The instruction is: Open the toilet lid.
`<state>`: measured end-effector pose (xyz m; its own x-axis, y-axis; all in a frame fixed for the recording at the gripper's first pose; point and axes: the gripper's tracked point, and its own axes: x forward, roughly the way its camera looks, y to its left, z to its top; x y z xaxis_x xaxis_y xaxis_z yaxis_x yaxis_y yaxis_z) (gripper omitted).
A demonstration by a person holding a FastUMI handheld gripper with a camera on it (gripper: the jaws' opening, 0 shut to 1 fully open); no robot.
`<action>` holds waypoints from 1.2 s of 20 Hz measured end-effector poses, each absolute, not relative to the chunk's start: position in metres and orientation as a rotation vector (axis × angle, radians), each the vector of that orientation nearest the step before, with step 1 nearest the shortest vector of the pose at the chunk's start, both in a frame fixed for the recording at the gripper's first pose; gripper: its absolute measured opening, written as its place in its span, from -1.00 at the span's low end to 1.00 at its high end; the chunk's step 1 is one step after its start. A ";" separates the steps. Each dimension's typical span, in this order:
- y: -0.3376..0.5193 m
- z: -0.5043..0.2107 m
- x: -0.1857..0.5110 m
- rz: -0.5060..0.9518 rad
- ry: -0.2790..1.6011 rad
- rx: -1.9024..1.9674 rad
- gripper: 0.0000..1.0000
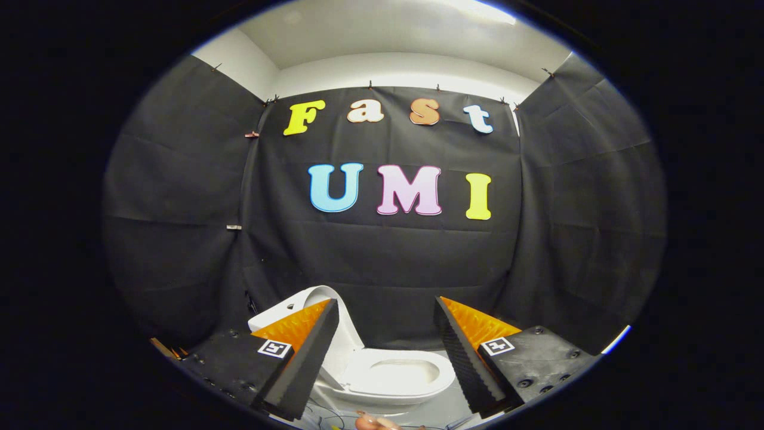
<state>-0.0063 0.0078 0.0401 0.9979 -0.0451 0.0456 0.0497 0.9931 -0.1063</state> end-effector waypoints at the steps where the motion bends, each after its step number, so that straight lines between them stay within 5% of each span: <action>1: 0.004 0.042 -0.009 -0.056 -0.047 -0.103 0.98; 24: -0.018 0.041 -0.006 -0.087 -0.064 -0.092 0.99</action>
